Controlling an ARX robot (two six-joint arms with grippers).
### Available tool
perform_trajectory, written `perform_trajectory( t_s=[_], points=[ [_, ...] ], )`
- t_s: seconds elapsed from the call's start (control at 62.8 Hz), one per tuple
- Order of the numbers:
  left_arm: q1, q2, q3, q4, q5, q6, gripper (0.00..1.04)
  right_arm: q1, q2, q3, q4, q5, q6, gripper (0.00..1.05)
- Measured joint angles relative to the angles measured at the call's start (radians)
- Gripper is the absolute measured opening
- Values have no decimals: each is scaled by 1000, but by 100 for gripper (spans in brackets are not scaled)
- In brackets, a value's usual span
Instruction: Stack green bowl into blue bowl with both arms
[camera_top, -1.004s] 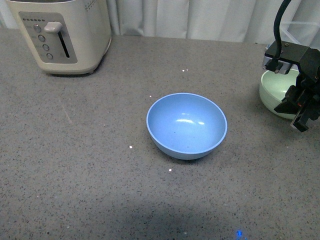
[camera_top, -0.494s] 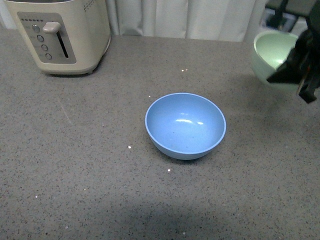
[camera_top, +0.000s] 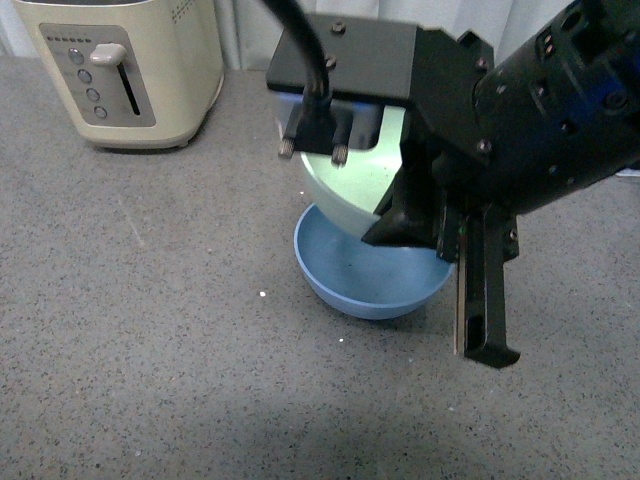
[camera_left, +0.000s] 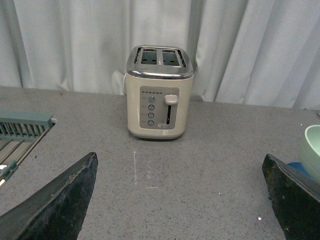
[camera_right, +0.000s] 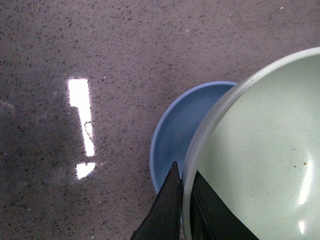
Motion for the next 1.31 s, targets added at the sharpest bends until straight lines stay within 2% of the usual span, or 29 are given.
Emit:
perform_trajectory(
  t_s=[0.367, 0.988, 1.307],
  points=[
    [0, 0, 0, 0, 0, 0, 98, 4, 67, -21, 19, 53, -22, 2],
    [0, 0, 0, 0, 0, 0, 98, -5, 108, -17, 48, 52, -28, 2],
    [0, 0, 0, 0, 0, 0, 98, -16, 81, -17, 90, 36, 39, 49]
  ],
)
